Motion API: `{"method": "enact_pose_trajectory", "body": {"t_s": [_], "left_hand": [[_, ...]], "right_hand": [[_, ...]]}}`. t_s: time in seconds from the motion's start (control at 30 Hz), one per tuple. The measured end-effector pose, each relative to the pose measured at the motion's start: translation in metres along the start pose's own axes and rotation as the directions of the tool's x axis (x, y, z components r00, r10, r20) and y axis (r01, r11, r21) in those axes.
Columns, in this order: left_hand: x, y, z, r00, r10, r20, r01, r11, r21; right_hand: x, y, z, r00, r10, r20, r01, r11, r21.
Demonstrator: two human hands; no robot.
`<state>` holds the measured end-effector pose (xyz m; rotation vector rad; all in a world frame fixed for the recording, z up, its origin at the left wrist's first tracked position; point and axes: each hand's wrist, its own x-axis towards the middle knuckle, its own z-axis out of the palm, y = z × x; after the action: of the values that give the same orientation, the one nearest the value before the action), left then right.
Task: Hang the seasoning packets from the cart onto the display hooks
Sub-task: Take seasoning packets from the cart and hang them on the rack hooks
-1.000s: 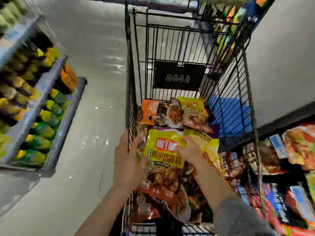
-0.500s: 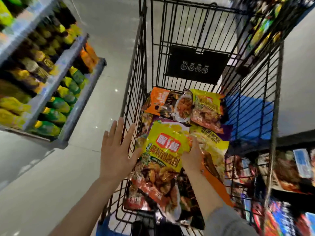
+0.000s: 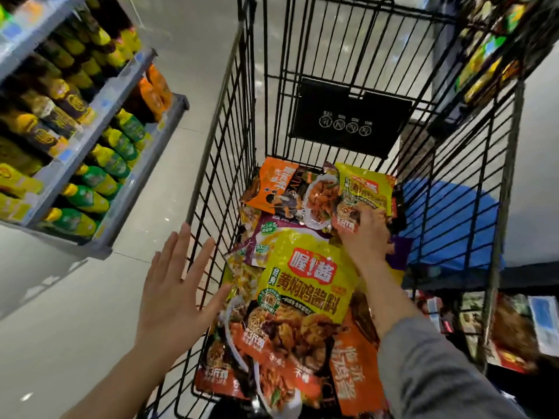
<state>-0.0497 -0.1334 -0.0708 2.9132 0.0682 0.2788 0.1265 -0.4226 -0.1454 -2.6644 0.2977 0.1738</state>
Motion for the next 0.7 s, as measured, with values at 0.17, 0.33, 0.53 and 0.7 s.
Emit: {"method": "enact_pose_trajectory", "body": {"t_s": [0.17, 0.33, 0.53, 0.7], "left_hand": [[-0.001, 0.001, 0.000, 1.000, -0.007, -0.024, 0.007, 1.000, -0.020], [-0.002, 0.002, -0.005, 0.998, -0.053, 0.041, 0.055, 0.997, -0.047], [-0.002, 0.001, -0.005, 0.999, -0.043, 0.034, 0.046, 0.991, -0.124], [-0.002, 0.000, -0.005, 0.999, -0.031, 0.041, 0.040, 0.968, -0.249]], "right_hand": [[0.046, 0.012, 0.037, 0.933, -0.001, 0.360, 0.077, 0.977, -0.197], [0.036, 0.022, 0.035, 0.908, -0.067, 0.413, 0.195, 0.941, -0.275], [0.025, 0.011, -0.008, 0.967, -0.089, 0.240, 0.146, 0.962, -0.232], [-0.029, -0.029, -0.063, 0.977, -0.202, 0.063, 0.211, 0.911, -0.355]]}}
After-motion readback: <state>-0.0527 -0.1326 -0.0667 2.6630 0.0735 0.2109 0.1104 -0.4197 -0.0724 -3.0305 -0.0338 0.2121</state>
